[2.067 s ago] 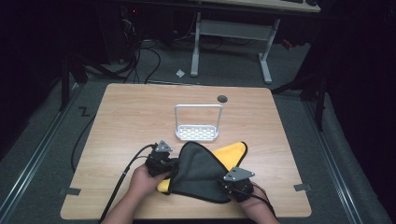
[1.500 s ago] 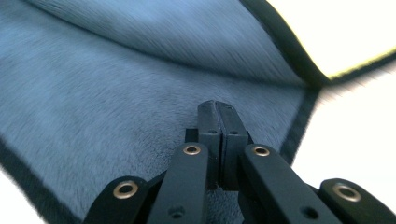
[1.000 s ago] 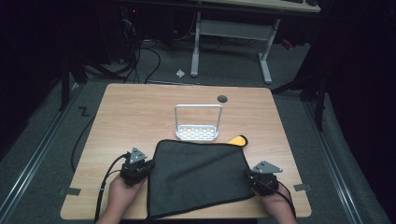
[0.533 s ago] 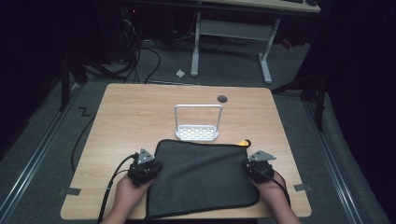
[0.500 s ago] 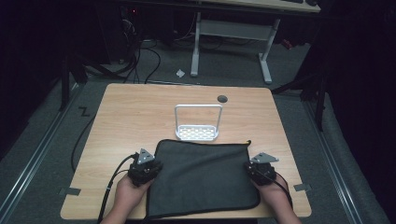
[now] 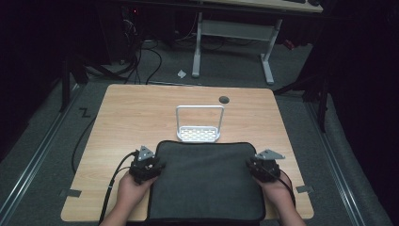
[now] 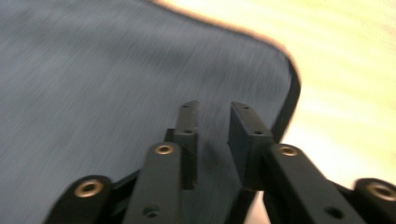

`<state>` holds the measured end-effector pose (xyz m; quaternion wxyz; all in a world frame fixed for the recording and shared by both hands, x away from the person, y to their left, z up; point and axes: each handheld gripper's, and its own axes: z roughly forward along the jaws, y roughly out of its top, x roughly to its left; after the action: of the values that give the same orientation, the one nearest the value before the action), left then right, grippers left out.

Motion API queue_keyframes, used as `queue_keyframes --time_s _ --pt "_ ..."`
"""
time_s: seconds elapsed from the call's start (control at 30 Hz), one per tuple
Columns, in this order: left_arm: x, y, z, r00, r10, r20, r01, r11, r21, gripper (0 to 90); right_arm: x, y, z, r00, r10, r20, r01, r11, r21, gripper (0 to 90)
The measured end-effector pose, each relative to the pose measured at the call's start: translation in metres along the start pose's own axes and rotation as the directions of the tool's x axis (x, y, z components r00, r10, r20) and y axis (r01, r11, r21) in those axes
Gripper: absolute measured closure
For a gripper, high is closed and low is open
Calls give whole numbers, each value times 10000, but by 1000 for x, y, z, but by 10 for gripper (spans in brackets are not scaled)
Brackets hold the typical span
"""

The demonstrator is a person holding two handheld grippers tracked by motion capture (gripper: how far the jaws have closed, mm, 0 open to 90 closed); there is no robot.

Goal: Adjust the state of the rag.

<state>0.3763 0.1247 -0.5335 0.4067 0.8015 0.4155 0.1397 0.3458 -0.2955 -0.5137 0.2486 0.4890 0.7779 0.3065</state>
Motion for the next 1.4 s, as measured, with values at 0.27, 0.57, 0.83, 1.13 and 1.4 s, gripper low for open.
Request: queue_keyframes --time_s 0.27,0.57,0.83,1.13,1.4 --pt "22 38 39 9980 71 -632 -50 9995 326 626 -27 23 41 9928 786 904 -838 9949 563 713" --pt "19 40 38 9985 -141 -535 162 9991 386 617 -39 31 49 9840 1015 1466 -1102 9925 523 684" --pt "33 40 21 9977 -647 -217 638 9972 -379 553 -4 21 3 9950 299 957 -214 9959 -884 611" --pt "35 45 50 9977 -628 -243 629 9980 46 476 18 3 -8 9997 -120 233 142 9949 -996 571" --pt "15 43 52 9950 361 -932 -350 9993 127 680 44 9 -11 9955 -934 -159 906 9879 -1262 540"
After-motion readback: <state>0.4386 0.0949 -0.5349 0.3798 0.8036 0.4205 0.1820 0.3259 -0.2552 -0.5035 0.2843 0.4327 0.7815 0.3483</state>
